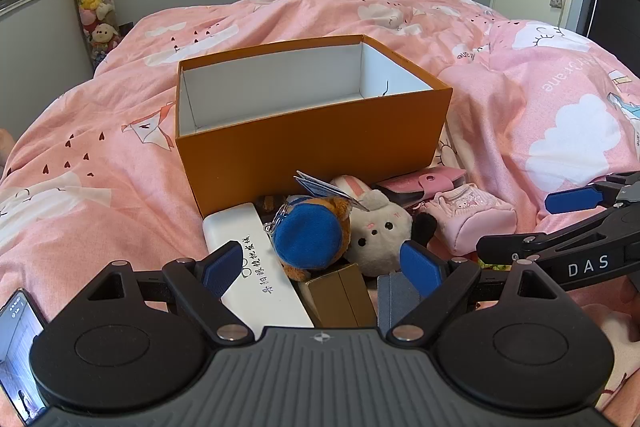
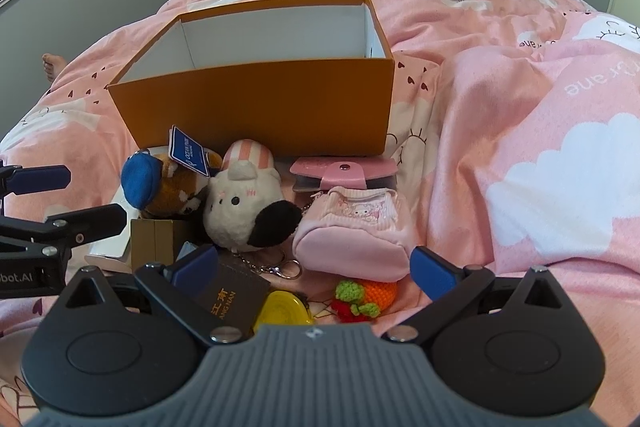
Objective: Organize objects
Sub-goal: 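Move both grippers toward the plush toys in front of the box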
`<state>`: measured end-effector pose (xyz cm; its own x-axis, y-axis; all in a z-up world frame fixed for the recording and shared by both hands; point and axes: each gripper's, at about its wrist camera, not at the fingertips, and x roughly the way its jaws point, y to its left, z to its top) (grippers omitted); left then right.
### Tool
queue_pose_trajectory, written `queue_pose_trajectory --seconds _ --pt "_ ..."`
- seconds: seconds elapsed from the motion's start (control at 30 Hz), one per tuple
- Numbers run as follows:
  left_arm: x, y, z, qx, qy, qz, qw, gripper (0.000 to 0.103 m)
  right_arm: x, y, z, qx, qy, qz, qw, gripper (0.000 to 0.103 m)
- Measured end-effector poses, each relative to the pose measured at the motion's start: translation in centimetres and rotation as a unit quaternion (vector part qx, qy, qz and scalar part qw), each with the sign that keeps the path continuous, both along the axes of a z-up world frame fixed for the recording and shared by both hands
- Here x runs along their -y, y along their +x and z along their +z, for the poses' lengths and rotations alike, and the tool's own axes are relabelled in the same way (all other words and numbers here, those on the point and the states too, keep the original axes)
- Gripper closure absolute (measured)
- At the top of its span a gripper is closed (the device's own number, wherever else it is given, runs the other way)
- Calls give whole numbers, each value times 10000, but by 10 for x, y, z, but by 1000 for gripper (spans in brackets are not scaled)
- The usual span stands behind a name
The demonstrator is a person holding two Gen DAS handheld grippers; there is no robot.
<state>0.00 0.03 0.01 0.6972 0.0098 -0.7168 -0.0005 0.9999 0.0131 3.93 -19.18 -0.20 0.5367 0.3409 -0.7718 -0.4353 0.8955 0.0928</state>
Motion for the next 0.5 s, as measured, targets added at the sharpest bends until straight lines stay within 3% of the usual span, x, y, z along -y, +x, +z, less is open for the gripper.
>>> queue_pose_trajectory --seconds 0.5 --pt "0 0 0 -27 2 21 10000 0 0 1 -3 -103 -9 10 9999 1"
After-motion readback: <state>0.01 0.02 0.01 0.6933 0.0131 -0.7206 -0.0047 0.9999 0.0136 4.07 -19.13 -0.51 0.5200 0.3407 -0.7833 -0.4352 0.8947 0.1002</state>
